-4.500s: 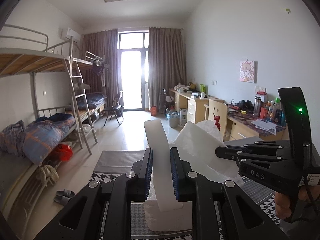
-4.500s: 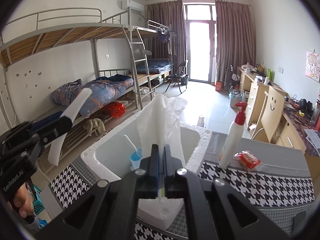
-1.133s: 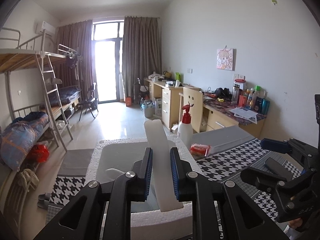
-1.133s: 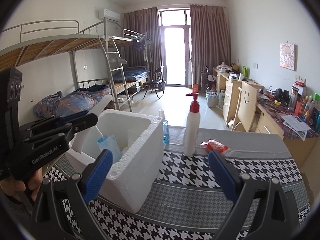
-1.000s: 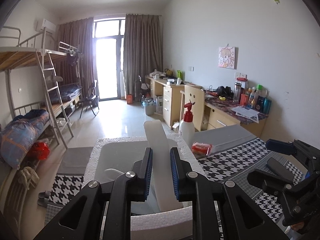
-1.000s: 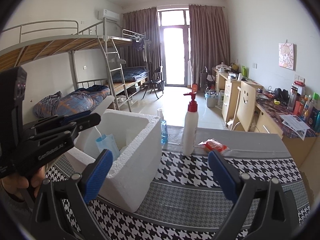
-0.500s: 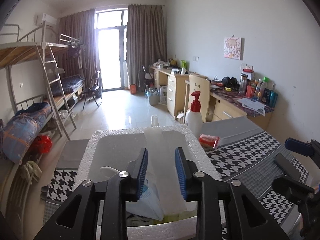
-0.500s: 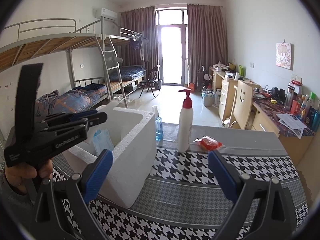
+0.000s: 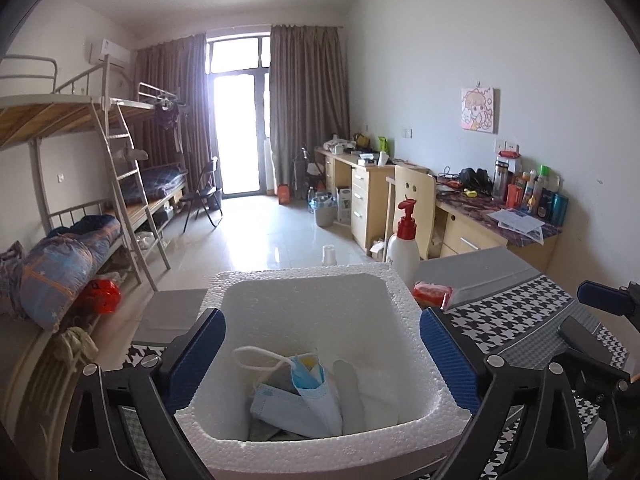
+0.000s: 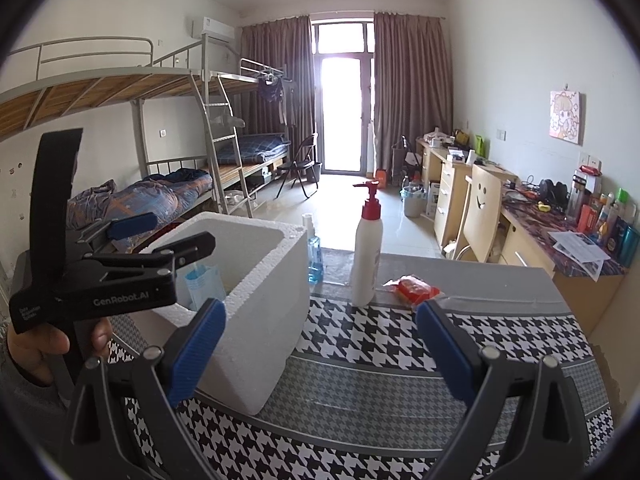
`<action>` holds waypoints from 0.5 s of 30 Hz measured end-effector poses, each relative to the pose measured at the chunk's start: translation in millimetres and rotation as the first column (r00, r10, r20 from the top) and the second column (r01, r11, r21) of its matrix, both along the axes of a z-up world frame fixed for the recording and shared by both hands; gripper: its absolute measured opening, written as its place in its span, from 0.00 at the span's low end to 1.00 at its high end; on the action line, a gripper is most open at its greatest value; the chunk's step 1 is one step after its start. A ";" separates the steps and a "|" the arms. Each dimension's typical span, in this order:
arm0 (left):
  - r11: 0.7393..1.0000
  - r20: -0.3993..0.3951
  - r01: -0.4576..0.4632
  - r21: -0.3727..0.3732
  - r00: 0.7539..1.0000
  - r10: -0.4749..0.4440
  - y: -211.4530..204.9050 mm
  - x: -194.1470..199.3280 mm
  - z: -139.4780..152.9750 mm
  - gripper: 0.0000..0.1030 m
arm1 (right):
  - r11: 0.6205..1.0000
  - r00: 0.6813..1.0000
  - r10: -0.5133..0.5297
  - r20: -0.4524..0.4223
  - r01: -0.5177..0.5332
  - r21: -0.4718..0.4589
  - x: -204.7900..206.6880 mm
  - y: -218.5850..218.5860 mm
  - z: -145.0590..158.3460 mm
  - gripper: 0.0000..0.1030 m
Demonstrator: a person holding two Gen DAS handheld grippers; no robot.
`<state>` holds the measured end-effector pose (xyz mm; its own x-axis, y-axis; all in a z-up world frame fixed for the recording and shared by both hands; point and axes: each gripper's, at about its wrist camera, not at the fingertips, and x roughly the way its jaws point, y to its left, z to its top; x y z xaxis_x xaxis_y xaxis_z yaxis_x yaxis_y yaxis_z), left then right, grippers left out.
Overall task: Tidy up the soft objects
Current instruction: 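Withdraw both tools from the box back toward the table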
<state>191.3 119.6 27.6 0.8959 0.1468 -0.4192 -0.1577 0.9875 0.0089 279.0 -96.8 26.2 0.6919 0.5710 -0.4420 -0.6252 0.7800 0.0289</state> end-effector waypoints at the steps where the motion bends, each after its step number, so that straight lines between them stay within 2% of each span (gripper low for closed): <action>1: 1.000 0.005 -0.003 0.000 1.000 0.003 0.0 -2.4 0.7 0.98 | 1.000 1.000 0.001 -0.001 -0.001 0.000 -0.1 -0.2 0.0 0.95; 15: 1.000 0.081 -0.010 0.007 0.997 0.010 -10.5 -43.8 14.5 0.99 | 1.000 1.000 0.006 0.012 -0.007 0.026 -14.9 -3.2 6.7 0.95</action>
